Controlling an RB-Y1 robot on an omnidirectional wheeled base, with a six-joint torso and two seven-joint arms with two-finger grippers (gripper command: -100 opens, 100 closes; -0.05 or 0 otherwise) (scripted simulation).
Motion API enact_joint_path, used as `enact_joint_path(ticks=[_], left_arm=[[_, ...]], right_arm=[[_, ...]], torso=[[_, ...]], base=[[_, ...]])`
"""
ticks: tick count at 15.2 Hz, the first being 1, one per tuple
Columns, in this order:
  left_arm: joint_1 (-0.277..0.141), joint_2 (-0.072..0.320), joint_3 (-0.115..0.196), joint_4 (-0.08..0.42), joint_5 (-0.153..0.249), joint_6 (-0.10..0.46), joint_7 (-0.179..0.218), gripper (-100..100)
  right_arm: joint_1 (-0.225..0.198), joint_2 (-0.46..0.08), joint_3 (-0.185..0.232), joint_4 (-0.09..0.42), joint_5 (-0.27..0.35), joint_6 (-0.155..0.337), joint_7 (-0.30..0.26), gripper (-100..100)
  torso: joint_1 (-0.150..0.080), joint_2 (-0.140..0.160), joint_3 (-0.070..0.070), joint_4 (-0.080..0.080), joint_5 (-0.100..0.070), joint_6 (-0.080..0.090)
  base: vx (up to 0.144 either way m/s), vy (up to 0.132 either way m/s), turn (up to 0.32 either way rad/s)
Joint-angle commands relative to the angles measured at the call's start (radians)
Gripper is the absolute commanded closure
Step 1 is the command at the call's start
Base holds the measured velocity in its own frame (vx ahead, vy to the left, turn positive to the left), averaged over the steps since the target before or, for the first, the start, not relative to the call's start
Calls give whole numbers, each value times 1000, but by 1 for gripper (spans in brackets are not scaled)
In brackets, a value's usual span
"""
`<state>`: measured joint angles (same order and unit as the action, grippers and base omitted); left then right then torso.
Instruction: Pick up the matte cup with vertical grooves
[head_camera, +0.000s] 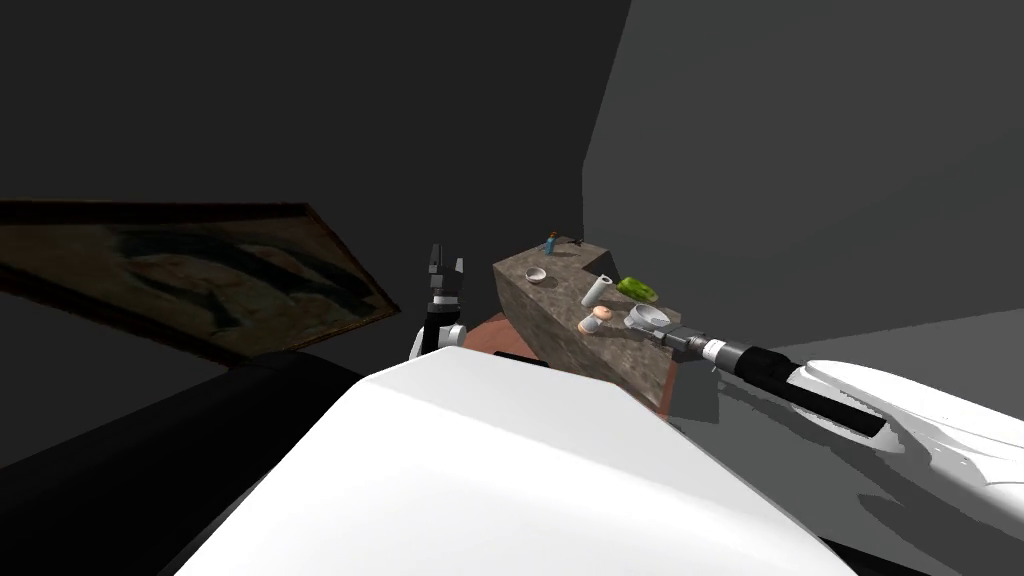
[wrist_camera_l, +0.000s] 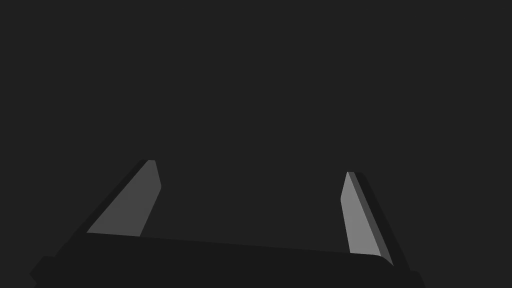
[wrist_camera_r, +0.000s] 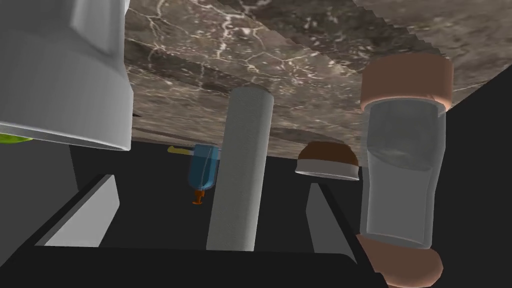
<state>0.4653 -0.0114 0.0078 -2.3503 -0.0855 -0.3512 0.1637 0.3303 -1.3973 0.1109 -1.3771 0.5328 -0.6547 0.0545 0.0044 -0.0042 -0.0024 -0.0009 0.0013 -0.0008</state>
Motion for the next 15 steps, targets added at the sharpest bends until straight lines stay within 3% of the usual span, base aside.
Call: enact_joint_path(ticks=[1,8,10,15], left_arm=[[0,0,0,0,0,0,0,0],[0,0,0,0,0,0,0,0],[0,0,0,0,0,0,0,0],[0,0,0,0,0,0,0,0]], right_arm=[[10,-50,19,50,35,-24,4,-100],[45,-177,72,144,107,-64,0,-100],[74,-232,112,192,152,-89,-4,-100],[90,-259,131,213,172,-102,-7,-100]], torso=[[0,0,0,0,0,0],[-1,1,0,0,0,0],[1,-1,-1,0,0,0],[-1,1,1,0,0,1]], base=[[61,65,166],[49,43,173],[97,74,212],[47,36,63]])
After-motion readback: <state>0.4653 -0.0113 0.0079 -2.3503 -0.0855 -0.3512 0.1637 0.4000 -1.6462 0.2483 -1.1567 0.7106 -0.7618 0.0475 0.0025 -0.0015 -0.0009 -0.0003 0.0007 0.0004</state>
